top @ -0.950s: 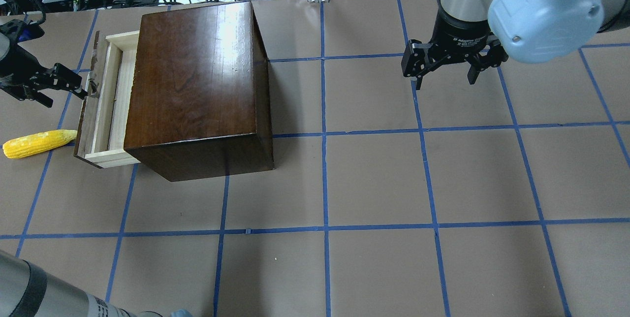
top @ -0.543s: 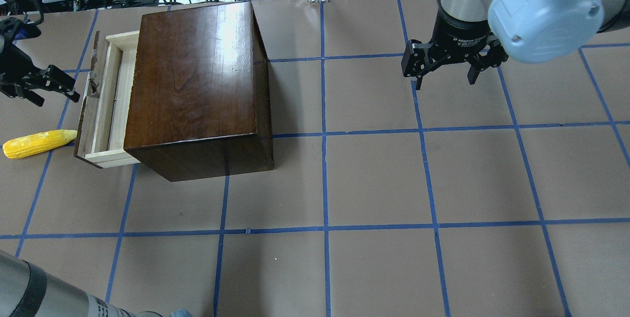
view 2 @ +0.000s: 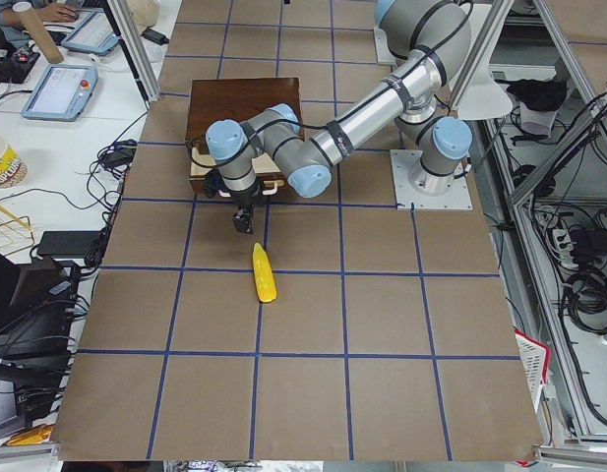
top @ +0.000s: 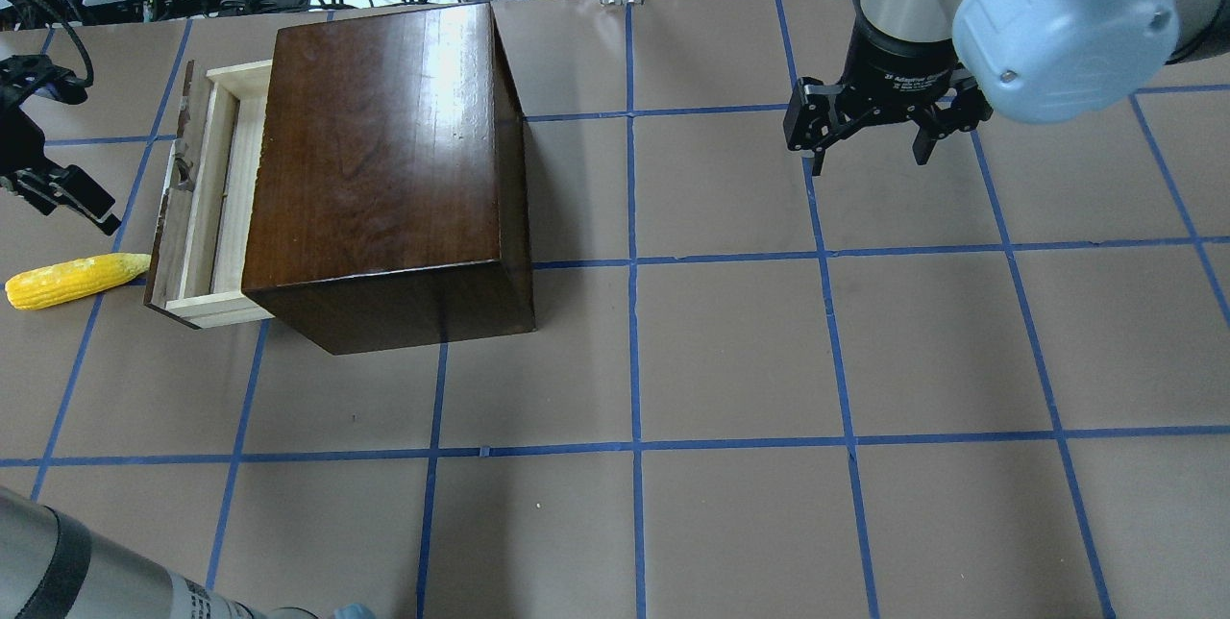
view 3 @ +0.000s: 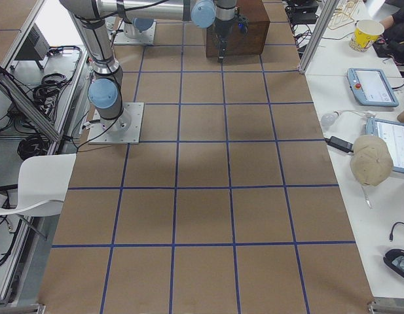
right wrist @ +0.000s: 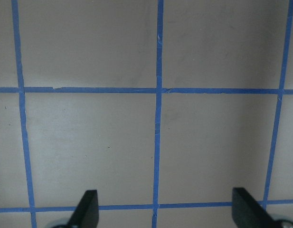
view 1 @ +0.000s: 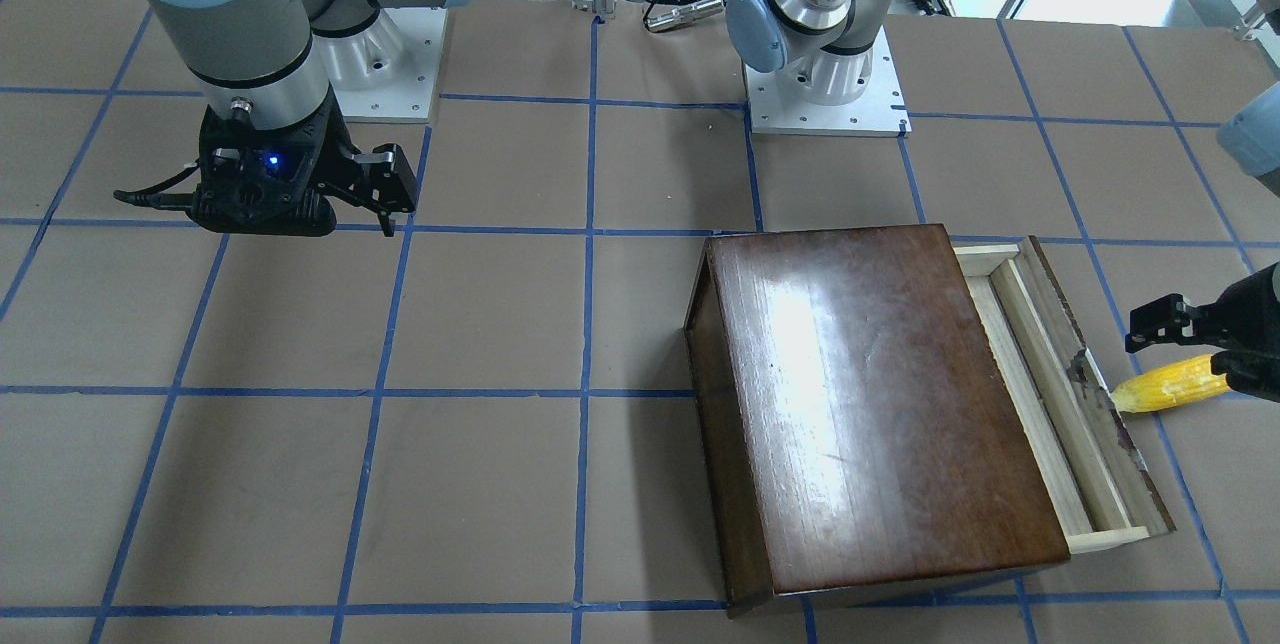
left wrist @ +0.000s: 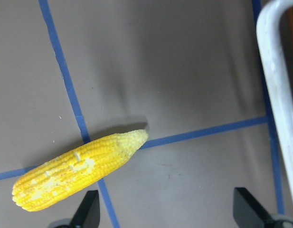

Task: Open drawer and put corn inside
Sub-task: 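Release the handle and move the left gripper over the yellow corn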

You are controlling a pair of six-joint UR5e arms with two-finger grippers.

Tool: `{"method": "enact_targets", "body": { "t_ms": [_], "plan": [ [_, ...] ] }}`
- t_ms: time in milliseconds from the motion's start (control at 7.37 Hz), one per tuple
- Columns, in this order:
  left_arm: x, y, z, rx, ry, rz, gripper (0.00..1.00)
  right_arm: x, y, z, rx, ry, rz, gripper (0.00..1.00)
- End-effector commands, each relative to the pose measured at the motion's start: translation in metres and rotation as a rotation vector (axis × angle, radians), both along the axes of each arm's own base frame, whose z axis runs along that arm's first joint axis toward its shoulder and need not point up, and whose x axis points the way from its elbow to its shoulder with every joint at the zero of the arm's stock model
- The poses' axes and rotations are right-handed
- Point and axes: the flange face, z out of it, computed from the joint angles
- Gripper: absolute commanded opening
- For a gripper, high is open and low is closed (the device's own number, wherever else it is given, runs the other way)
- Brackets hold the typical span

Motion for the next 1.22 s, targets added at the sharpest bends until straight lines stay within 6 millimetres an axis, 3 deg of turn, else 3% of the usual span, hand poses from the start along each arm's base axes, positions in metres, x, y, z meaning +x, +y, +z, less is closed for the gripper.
{"method": "enact_targets", "body": {
  "t_ms": [0, 407, 678, 1085],
  "plan": [
    [0.040, 0.018, -0.017, 0.085, 0.034, -0.347, 1.00, 0.000, 0.000, 0.000, 0.000, 0.000, 0.000, 1.00],
    [0.065, 0.026, -0.037, 0.117, 0.093, -0.517, 1.00, 0.000, 0.000, 0.000, 0.000, 0.000, 0.000, 1.00],
    [0.077, 0.018, -0.050, 0.085, 0.053, -0.659, 1.00, 0.000, 0.000, 0.000, -0.002, 0.000, 0.000, 1.00],
    [0.094, 0.023, -0.073, 0.091, 0.100, -0.747, 1.00, 0.000, 0.000, 0.000, -0.002, 0.000, 0.000, 1.00]
  ]
}}
